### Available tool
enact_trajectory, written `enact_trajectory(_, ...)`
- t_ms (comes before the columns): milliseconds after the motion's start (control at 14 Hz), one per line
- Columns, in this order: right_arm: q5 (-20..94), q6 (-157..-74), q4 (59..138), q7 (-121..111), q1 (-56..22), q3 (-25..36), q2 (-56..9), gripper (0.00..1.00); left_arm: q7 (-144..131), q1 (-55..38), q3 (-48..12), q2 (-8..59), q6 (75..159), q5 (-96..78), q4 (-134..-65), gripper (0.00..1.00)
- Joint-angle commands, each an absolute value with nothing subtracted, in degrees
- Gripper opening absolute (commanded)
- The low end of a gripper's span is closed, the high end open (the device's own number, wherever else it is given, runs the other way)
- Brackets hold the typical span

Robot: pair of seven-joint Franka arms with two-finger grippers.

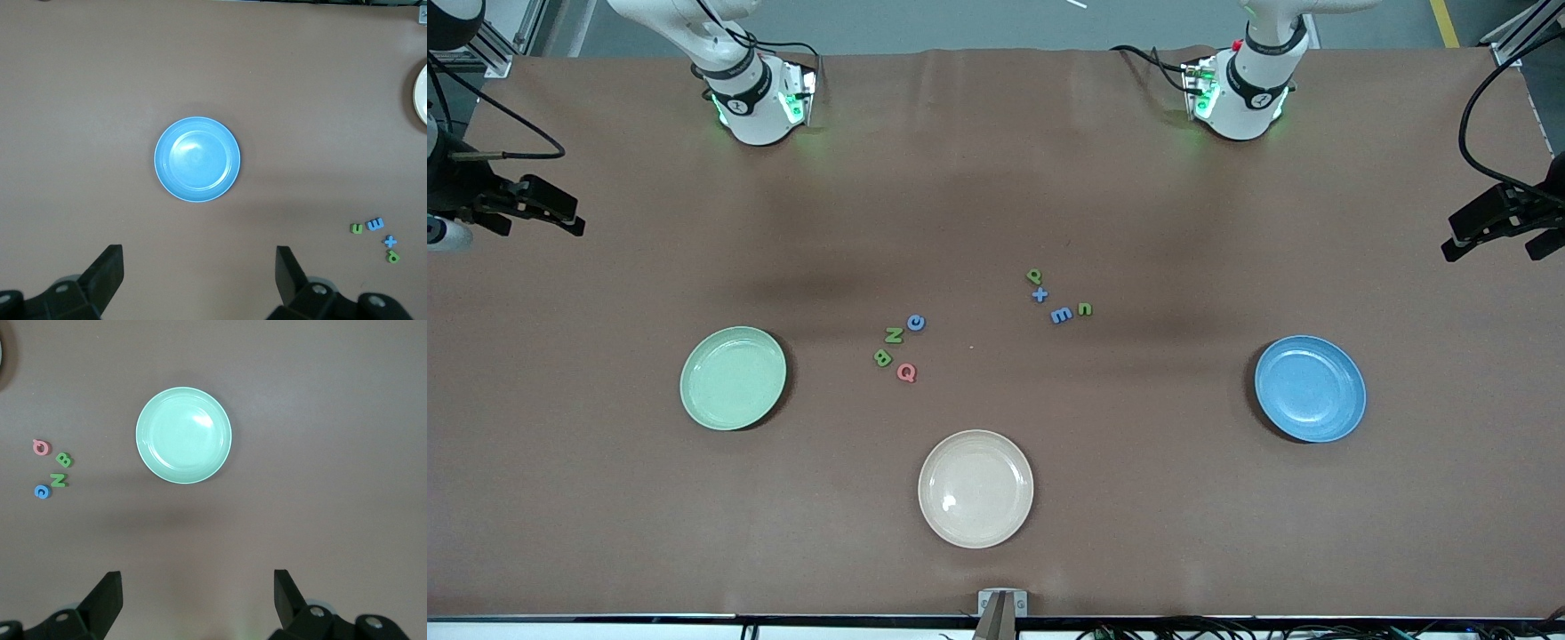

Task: Sort upper and lower case letters into plates
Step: 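Move the left gripper toward the green u while the right gripper reaches letters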

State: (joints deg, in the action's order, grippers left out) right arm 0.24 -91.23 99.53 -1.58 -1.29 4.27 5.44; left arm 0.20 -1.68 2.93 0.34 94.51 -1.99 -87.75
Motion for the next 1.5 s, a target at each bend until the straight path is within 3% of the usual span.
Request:
enact_trajectory(0,0.09,-91.23,100.63,-1.76,-0.79,3.96,6.77,1.00,1.32,-1.58,2.99,0.88,94.39,-2.11,-86.57,1.00)
enact_trajectory(573,0.09,-91.23,100.63,-1.76,-0.79,3.96,6.77,1.00,0.26,-5.96,-0.43,2.37,93.87,-2.72,-87.10,1.00)
enact_trajectory(1075,0.00,-91.41,100.63,-1.85,-0.79,3.96,6.77,1.00,0.09,-13.18,-3.25,11.59,93.60,-2.99,-87.36,1.00)
enact_trajectory(1433,-0.44,-91.84,100.63,-2.02,-0.79,3.96,6.94,1.00,1.23,-12.66,-2.99,13.18,92.81,-2.47,-87.19,1.00)
